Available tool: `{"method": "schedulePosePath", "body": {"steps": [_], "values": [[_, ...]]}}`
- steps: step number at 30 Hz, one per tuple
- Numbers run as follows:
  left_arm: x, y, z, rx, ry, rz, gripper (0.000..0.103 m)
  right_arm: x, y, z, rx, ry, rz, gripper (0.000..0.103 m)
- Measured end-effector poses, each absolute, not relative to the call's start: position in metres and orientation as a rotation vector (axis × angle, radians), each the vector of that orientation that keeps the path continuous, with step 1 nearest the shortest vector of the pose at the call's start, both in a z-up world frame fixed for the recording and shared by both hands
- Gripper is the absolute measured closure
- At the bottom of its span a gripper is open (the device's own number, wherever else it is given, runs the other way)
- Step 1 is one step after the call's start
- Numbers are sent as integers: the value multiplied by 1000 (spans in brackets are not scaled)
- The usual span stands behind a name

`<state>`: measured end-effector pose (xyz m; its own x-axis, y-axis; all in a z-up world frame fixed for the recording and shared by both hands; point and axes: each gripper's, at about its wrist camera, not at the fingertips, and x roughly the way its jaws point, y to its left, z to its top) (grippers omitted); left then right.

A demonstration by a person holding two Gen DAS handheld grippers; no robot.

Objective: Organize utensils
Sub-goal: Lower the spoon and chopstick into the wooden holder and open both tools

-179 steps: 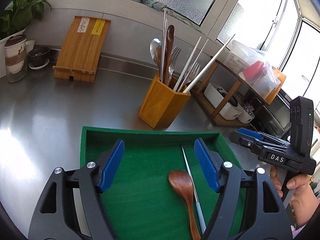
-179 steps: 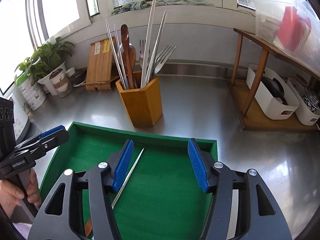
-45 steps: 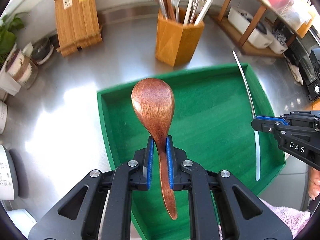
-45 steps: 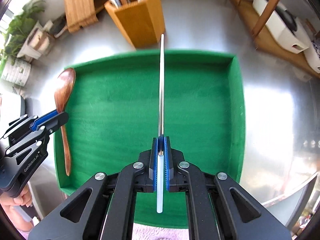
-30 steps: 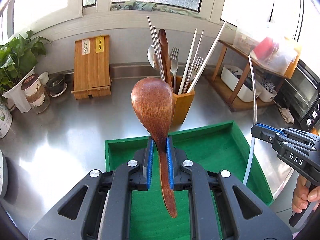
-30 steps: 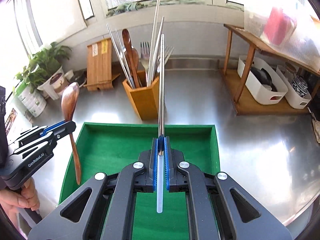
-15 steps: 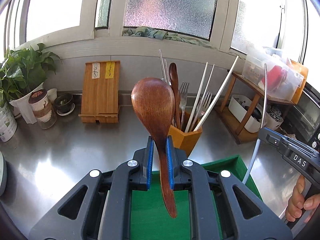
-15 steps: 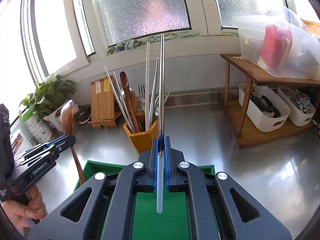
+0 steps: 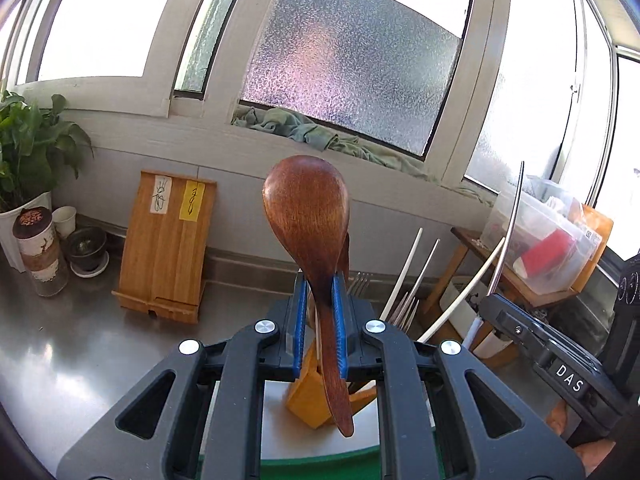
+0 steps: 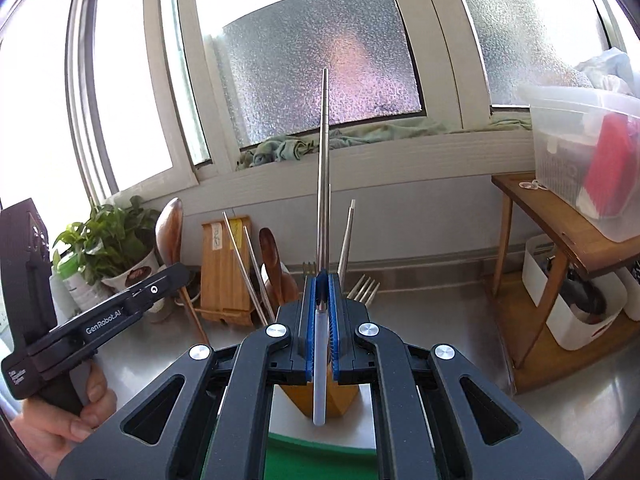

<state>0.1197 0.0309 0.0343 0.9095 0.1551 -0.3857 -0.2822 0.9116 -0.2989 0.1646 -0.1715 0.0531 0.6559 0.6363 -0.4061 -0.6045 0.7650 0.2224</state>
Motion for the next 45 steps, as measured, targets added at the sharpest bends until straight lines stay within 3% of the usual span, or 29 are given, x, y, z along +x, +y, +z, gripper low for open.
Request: {"method": "schedulePosePath", "body": {"steps": [17, 45], "values": [[180, 29, 3, -326, 351, 161, 92, 210, -139, 23, 82, 505, 750, 97], [157, 20, -37, -263, 438, 60, 92, 198, -145, 0, 20, 558, 779, 97]]}}
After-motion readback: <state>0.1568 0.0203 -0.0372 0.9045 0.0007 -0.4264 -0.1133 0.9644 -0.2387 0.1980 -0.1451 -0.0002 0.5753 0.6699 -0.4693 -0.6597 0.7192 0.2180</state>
